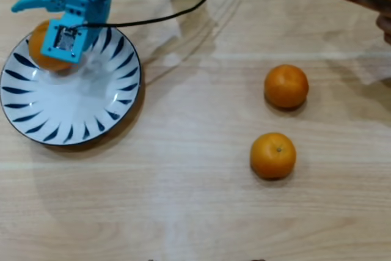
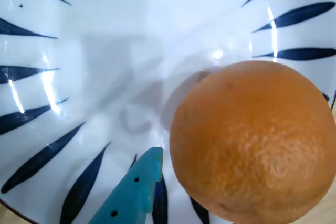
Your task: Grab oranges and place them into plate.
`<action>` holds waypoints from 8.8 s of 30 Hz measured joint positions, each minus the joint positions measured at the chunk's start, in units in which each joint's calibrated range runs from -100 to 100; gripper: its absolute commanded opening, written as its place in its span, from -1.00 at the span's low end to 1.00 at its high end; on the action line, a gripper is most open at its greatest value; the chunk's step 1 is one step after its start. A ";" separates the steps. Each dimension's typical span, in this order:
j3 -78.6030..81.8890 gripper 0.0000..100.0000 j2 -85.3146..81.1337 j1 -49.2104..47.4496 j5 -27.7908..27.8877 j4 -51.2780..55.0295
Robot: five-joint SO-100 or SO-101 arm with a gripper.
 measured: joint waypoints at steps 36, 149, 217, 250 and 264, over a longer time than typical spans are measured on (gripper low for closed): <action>-9.12 -0.21 0.51 -56.40 -17.94 -14.90; 28.07 -0.36 -25.90 -16.80 -8.29 -8.96; 27.45 -0.15 -8.89 -75.56 -20.40 -35.14; 12.48 -0.27 13.29 -69.73 -21.80 -35.23; 12.48 -0.42 13.20 -69.14 -21.86 -35.23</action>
